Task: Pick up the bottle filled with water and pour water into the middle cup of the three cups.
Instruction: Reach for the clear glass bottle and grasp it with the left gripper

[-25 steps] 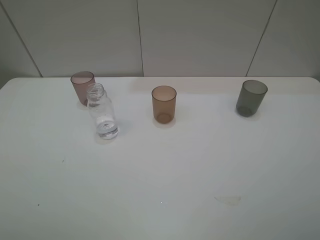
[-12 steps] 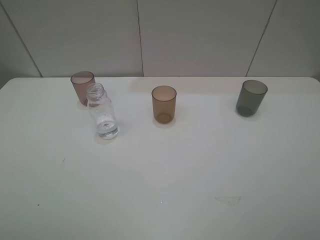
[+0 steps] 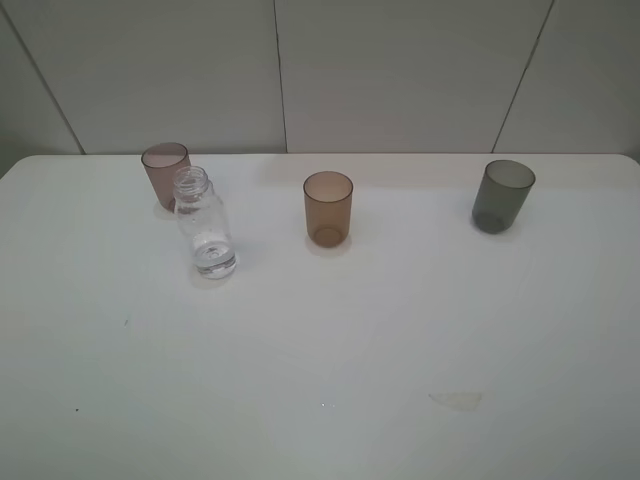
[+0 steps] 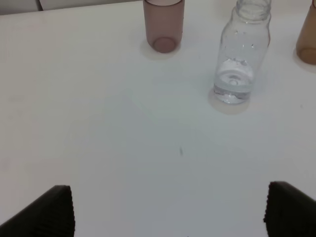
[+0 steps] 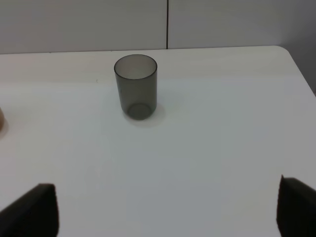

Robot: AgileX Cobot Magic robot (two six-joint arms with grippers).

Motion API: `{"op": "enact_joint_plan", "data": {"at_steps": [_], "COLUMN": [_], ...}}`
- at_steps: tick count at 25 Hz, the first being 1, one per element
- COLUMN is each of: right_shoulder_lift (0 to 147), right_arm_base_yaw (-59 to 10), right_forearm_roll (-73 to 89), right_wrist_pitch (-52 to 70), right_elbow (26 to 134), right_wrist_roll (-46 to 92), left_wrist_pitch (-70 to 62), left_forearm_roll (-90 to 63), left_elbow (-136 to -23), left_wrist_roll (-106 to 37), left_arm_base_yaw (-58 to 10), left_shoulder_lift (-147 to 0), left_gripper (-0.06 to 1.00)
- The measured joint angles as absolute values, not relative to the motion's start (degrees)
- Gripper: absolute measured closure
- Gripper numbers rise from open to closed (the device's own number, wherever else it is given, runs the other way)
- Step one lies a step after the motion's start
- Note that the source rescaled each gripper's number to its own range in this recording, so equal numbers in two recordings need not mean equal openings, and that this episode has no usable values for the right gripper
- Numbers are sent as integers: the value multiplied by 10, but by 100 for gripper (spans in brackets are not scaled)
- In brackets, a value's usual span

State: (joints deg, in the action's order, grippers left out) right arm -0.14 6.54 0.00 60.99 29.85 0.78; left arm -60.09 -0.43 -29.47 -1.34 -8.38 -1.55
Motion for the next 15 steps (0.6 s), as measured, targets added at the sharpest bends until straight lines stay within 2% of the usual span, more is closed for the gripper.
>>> {"op": "enact_joint_plan", "data": {"at_steps": [7, 15], "right_shoulder_lift": [-1, -1], "right_arm_base_yaw": [65, 65], "right_forearm_roll": [0, 0], "right_wrist_pitch": [610, 610], "right_elbow": [298, 298], "right_wrist_roll": [8, 8], "left_wrist_pitch": [-446, -282], "left_forearm_roll": [-8, -104], "left_elbow": [-302, -302], "left_wrist_roll": [-15, -44], "left_arm_base_yaw": [-144, -151], "left_shoulder_lift": [-189, -460], "left_gripper": [-3, -3]}}
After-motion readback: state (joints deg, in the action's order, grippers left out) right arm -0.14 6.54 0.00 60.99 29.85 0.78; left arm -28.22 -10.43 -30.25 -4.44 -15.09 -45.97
